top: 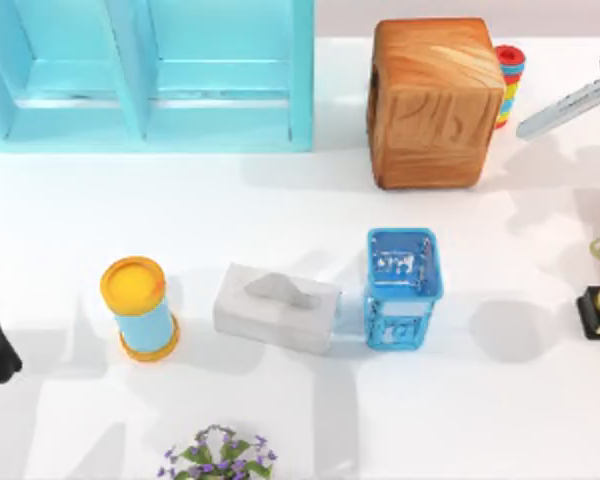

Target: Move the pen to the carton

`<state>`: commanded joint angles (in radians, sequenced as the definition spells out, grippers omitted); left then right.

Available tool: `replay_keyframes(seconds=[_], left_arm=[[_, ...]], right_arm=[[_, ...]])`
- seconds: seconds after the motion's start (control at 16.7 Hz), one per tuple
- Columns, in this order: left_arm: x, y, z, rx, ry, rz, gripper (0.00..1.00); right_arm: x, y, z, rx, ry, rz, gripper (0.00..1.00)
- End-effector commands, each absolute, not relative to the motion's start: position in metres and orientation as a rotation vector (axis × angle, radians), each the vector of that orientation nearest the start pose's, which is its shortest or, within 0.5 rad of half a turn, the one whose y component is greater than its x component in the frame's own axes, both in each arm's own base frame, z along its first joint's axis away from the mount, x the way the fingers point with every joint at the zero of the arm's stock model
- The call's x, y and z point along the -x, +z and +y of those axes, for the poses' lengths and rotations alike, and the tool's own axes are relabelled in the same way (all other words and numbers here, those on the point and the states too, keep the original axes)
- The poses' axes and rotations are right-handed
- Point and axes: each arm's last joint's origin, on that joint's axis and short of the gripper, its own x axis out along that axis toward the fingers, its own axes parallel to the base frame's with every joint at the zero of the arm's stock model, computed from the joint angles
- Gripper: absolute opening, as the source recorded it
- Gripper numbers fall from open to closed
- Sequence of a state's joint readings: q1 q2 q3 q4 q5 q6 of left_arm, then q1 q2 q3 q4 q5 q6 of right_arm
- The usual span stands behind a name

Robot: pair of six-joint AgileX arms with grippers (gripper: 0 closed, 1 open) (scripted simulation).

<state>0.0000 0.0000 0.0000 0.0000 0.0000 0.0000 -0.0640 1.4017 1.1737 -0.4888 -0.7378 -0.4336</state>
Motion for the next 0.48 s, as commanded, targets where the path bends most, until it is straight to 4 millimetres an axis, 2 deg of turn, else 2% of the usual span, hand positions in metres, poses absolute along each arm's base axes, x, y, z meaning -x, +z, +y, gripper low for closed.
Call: replay_keyframes(seconds=[0.24, 0.48], left_arm=[[-0.106, 0.160, -0.001, 0.000, 0.000, 0.000, 1.00], [-0.106, 0.160, -0.001, 0.000, 0.000, 0.000, 1.00]], right_arm=[[-0.301, 0.337, -0.033, 0.196, 0.603, 0.524, 0.00], [-0.285, 0.354, -0.071, 0.234, 0.398, 0.676, 0.00]])
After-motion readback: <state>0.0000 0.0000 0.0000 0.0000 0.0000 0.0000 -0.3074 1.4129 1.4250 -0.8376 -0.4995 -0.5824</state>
